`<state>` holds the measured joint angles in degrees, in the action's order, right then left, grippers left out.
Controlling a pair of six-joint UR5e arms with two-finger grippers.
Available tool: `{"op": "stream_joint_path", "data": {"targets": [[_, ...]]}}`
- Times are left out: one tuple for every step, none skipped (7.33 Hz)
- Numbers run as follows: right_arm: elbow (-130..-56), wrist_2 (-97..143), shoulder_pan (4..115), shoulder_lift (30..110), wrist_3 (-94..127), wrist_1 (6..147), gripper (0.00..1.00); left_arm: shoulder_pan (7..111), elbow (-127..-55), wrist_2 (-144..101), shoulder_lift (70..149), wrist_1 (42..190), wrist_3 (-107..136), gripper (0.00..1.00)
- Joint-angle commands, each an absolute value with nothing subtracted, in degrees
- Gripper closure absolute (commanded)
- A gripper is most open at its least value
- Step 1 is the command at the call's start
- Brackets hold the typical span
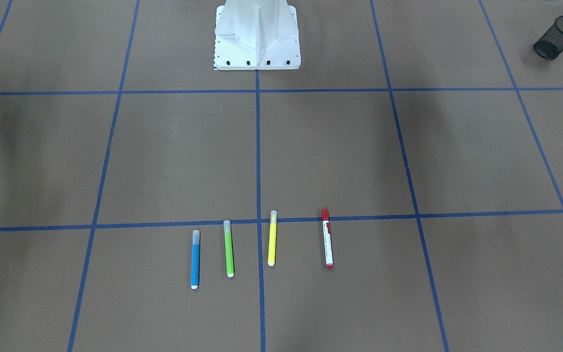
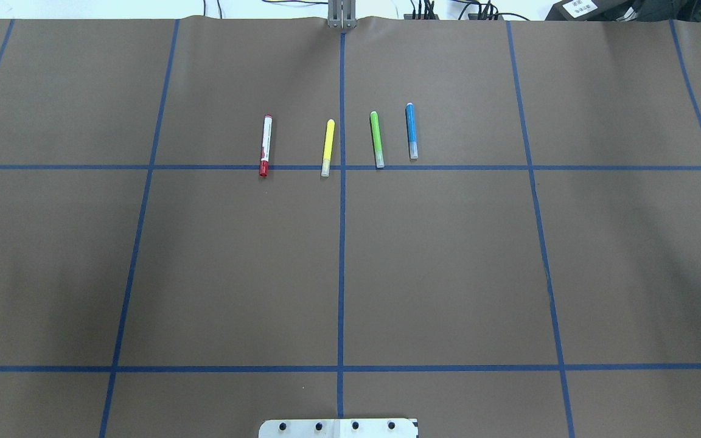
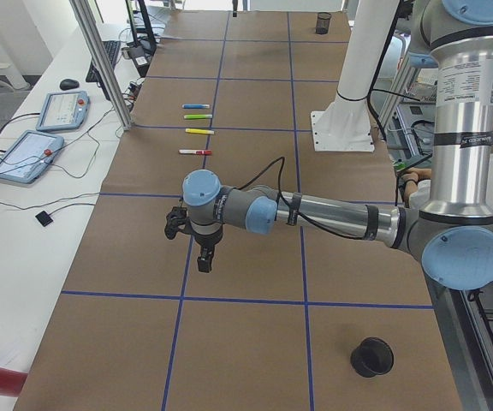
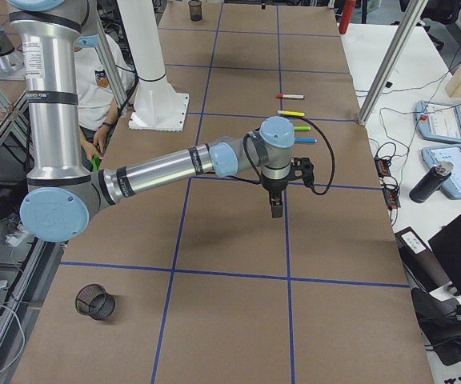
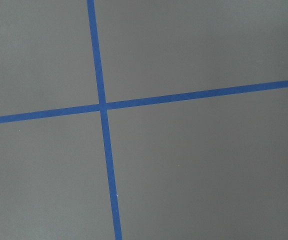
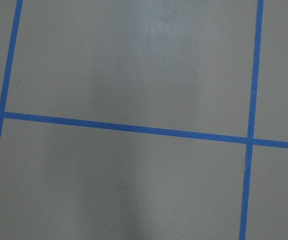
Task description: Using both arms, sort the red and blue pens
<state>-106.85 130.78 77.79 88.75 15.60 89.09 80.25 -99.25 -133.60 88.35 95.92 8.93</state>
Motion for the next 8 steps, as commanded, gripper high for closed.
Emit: {"op": "stream_joint_path", "data": {"targets": [[-106.87,130.69,77.78,88.33,15.64,88.86,0.00,80.16,-99.23,-133.59,88.24,96.15,8.79,0.00],[-106.61,130.69,77.78,88.16,15.64,88.86,0.00,80.16,-99.32,-133.59,88.16,96.24,8.44,0.00],[-106.96,130.69,77.78,88.15,15.64,88.86,0.00,80.07,-98.97,-133.59,88.24,96.33,8.44,0.00],[-106.61,130.69,77.70,88.07,15.64,88.86,0.00,80.16,-98.96,-133.59,88.07,96.33,8.44,0.00],[-106.61,130.78,77.70,88.07,15.64,88.86,0.00,80.07,-99.23,-133.59,87.89,96.33,8.44,0.00],[-106.52,130.78,77.70,88.07,15.64,88.86,0.00,80.16,-99.32,-133.59,87.89,96.33,8.44,0.00],[-106.44,130.78,77.78,88.15,15.56,88.86,0.00,80.07,-99.23,-133.68,87.89,96.33,8.70,0.00],[-107.13,130.78,77.78,88.33,15.56,88.77,0.00,80.07,-99.23,-133.68,87.89,96.33,8.70,0.00]]}}
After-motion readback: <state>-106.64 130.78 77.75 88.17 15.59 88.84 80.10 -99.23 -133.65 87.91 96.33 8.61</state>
